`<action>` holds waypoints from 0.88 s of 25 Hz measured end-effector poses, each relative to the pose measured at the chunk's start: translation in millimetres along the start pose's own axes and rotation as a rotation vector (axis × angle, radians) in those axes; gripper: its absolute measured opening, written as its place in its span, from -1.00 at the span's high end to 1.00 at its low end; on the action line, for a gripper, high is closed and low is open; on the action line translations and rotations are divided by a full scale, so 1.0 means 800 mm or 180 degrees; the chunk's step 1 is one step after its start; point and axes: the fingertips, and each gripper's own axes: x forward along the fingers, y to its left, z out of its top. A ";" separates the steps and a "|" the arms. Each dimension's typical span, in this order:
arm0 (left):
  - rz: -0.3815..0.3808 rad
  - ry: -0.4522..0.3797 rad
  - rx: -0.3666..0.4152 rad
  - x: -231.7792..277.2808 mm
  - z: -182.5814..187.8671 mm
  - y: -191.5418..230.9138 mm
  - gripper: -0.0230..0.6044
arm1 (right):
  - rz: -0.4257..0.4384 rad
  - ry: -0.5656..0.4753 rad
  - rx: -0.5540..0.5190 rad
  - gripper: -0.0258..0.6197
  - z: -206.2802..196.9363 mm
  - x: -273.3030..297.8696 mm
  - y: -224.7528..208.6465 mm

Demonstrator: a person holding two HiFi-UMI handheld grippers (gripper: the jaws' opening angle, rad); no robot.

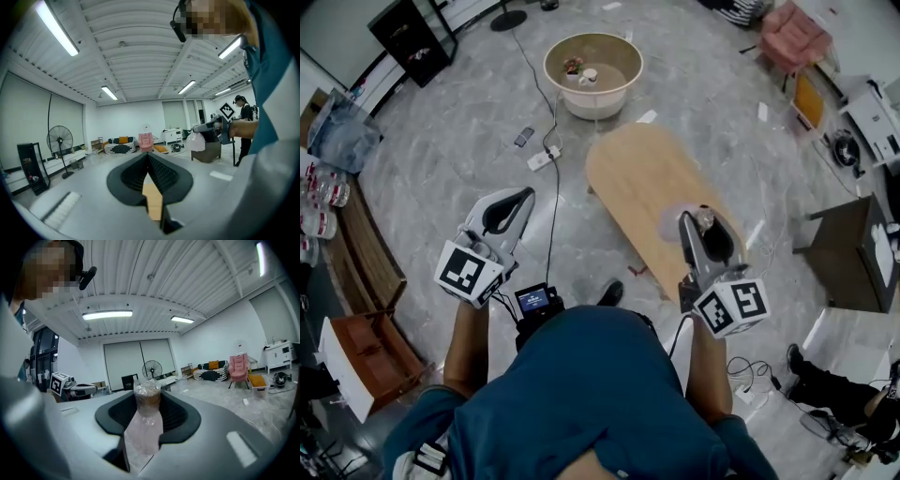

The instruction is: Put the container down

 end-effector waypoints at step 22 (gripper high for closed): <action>-0.0089 0.0037 -0.0004 0.108 -0.004 0.072 0.94 | -0.0144 0.0134 0.0072 0.44 -0.007 0.100 -0.081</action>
